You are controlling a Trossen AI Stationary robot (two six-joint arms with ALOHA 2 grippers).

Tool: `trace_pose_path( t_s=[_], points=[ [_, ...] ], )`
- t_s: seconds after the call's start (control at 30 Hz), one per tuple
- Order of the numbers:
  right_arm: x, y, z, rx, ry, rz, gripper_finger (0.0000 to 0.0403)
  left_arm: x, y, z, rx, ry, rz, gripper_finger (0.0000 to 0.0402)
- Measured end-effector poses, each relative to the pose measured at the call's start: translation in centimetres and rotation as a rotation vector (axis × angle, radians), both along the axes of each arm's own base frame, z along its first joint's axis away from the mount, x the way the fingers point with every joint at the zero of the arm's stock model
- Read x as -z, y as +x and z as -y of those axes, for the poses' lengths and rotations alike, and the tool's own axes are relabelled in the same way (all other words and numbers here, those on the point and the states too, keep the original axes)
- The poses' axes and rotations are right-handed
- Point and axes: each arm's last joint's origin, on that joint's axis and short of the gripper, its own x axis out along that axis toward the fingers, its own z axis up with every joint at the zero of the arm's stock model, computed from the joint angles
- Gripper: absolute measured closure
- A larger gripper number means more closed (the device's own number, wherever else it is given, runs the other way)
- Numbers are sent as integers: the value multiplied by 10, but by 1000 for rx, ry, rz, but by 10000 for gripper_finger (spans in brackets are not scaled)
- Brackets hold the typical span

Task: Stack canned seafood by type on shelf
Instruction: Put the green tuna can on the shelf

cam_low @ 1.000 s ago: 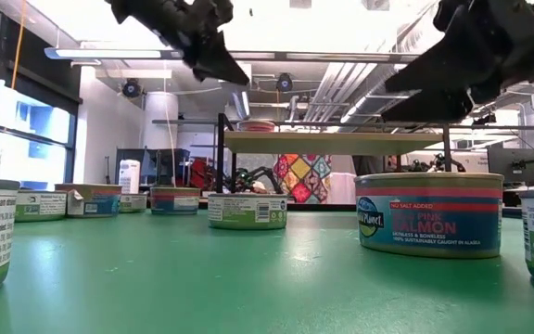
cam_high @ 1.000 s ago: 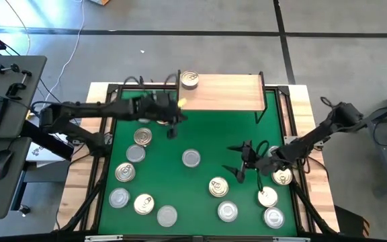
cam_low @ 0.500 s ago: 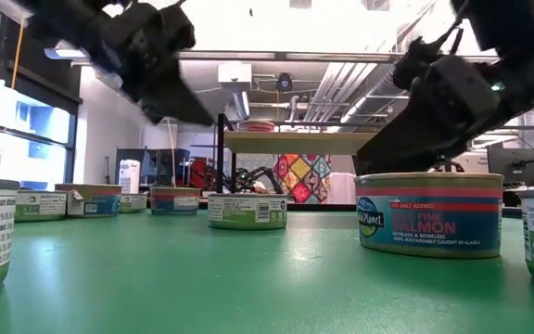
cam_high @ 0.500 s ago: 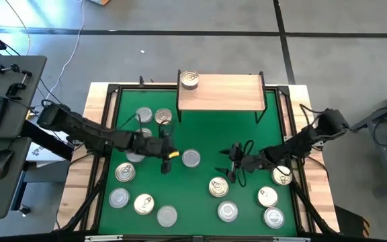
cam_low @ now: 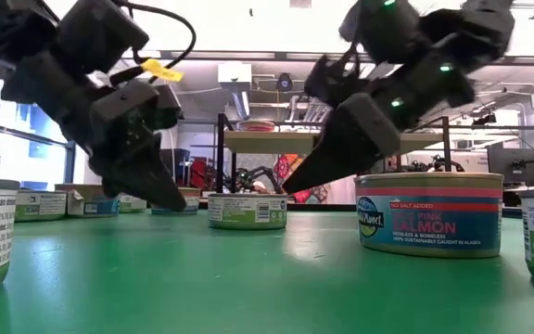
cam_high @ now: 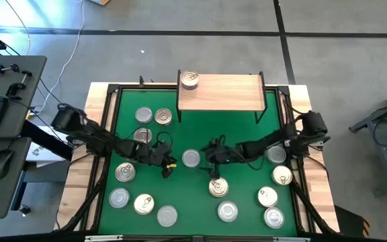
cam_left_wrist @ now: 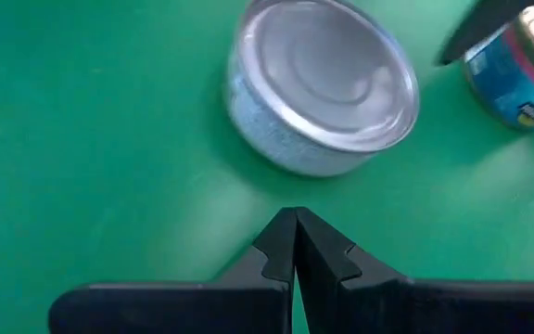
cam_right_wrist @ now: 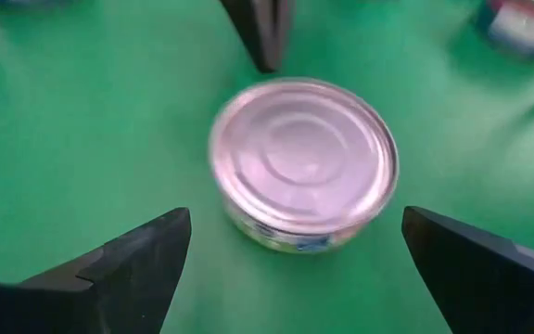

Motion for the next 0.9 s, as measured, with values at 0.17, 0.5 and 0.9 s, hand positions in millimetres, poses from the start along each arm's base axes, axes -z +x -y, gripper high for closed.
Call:
trace_pose_path(
  t_s=[0.17,0.5,0.9],
  points=[
    [-2,11,15,-2,12,-50,18,15,13,-3,19,-12,68,401],
    [15,16,21,-40,-39,-43,17,28,33,-20,-17,19,115,401],
    [20,16,32,31,2,-57,17,25,36,-25,-40,60,124,401]
  ],
)
